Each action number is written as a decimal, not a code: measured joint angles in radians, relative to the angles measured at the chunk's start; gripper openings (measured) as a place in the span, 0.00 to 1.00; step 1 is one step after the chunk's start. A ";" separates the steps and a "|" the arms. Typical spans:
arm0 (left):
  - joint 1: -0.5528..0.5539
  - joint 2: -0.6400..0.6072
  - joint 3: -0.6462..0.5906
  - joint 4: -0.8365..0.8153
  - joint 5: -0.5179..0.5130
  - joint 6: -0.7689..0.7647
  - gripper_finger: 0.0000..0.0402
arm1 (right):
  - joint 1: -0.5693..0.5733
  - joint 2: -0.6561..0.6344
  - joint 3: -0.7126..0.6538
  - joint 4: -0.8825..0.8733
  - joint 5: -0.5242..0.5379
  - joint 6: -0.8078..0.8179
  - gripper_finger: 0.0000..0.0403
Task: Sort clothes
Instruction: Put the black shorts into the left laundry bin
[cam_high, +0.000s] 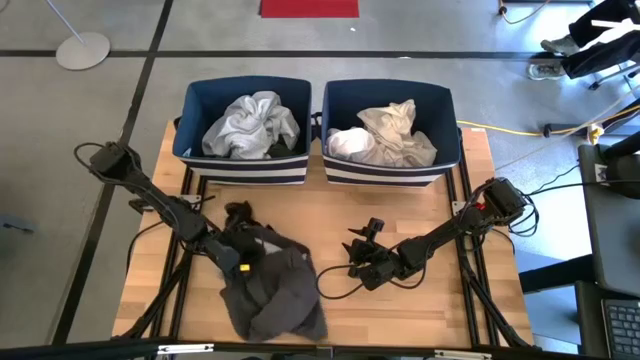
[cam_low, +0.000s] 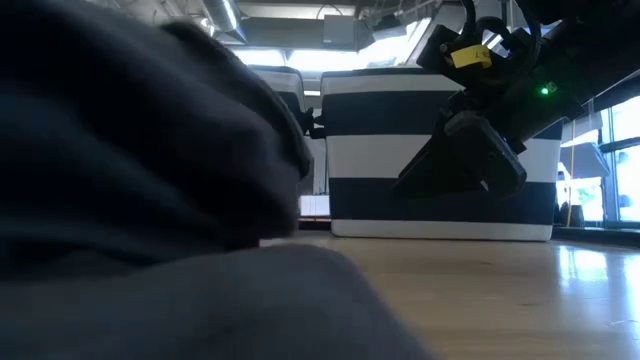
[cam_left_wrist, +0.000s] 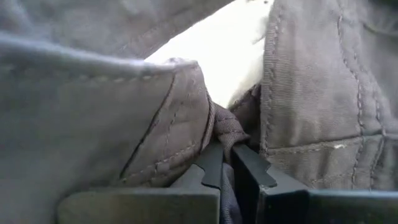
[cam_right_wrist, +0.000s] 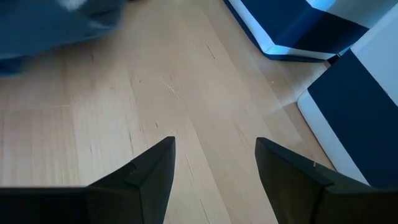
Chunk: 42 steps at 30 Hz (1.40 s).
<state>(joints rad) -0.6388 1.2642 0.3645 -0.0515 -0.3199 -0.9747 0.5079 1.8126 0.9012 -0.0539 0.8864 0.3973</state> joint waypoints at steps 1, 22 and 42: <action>0.000 0.000 0.001 0.029 0.004 0.024 0.01 | 0.000 0.000 0.000 0.000 0.000 -0.003 0.55; 0.004 -0.141 0.357 -0.120 -0.169 0.437 0.00 | 0.000 0.000 0.000 0.001 0.002 -0.004 0.55; 0.093 -0.145 0.866 -0.465 -0.523 0.841 0.00 | 0.000 0.000 0.000 0.001 0.003 -0.006 0.55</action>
<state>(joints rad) -0.5457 1.1191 1.2307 -0.5161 -0.8428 -0.1338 0.5079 1.8126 0.9016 -0.0528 0.8890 0.3916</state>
